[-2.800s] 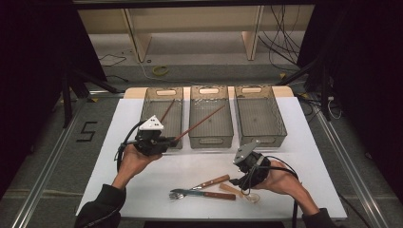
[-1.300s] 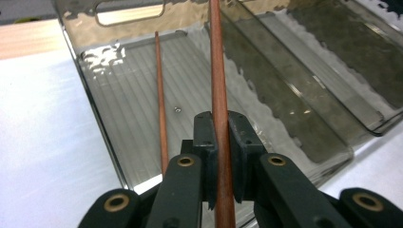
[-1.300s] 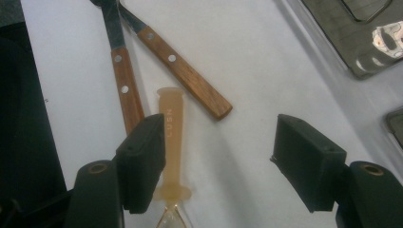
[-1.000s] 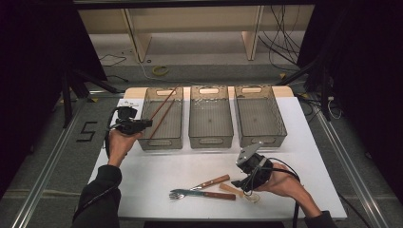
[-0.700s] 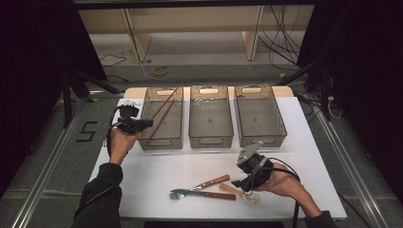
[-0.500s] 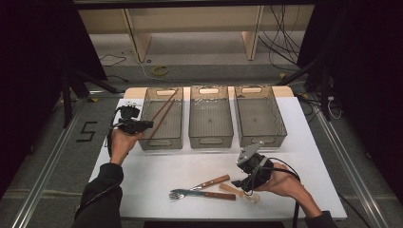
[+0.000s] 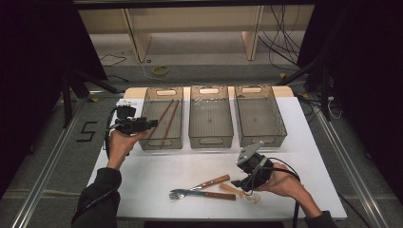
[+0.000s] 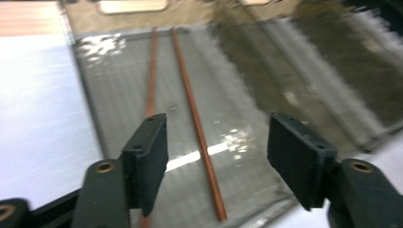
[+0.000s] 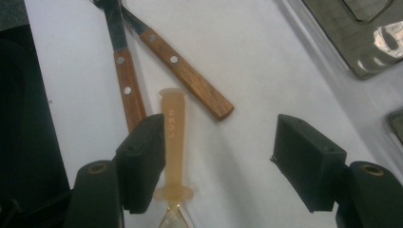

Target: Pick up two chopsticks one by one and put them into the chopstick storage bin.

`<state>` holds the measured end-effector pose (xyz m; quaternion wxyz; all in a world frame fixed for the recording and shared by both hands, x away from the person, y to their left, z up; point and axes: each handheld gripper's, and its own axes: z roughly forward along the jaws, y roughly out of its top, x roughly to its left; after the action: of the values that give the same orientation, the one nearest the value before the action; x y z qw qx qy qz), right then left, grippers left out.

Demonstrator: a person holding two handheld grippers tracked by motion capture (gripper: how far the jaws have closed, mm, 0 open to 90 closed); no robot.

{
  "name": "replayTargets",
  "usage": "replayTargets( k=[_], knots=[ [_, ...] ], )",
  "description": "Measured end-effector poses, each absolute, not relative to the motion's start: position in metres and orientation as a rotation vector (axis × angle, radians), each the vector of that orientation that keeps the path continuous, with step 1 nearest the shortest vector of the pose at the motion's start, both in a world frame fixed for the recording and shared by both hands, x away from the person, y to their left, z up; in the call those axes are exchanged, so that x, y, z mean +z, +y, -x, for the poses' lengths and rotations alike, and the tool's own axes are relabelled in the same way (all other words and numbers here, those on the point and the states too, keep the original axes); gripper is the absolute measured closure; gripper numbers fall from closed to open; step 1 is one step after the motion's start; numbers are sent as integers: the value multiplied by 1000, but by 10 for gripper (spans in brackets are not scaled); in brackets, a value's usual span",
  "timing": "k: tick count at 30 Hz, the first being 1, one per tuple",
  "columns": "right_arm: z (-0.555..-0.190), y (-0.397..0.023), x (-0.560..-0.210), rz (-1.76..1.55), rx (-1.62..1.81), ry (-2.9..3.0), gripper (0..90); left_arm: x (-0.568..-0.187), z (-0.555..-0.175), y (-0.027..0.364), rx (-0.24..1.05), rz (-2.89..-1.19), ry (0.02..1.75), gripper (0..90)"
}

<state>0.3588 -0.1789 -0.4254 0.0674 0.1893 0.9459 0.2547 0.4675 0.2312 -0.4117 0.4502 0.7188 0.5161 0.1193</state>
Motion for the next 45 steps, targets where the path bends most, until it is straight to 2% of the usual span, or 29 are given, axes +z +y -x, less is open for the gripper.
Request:
replayTargets(
  k=[9,18,45],
  knots=[
    [-358,-175,-427,-574,767,2854,360,-407,-433,215,232,-1820,1055,263],
    [-356,-170,-431,-570,746,2872,363,-414,-410,192,225,-1879,937,206],
    [-357,-163,-438,-592,717,2890,376,-439,-376,182,178,-1845,854,176]
  ],
)
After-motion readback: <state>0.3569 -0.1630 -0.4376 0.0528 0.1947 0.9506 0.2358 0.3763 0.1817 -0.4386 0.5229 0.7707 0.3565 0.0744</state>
